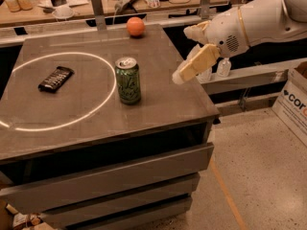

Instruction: Pick green can

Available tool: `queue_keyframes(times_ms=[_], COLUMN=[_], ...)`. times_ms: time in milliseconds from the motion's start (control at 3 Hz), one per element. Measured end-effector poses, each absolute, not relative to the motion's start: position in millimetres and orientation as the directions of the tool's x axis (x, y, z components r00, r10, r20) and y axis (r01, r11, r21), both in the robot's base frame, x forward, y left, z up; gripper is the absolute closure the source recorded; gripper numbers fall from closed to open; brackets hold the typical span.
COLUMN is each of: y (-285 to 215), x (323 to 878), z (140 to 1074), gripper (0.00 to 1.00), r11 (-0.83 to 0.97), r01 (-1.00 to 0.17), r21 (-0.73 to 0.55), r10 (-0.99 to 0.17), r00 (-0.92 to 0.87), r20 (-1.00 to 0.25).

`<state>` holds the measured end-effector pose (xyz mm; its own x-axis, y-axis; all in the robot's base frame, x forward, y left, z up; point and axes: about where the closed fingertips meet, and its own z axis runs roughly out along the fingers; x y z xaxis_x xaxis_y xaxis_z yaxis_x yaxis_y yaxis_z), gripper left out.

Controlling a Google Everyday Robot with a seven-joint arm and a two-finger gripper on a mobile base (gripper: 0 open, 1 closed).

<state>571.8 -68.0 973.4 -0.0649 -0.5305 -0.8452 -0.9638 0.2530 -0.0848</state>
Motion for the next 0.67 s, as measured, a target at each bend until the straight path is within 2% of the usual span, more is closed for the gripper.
queue_keyframes(times_ms=[667], y=[-20.8], x=[589.2], z=[932.7], gripper=[0.0], r11=[0.114], r01=[-0.991], r21=[-0.067], r10=[-0.481], r00=[0.004], r20=[-0.877])
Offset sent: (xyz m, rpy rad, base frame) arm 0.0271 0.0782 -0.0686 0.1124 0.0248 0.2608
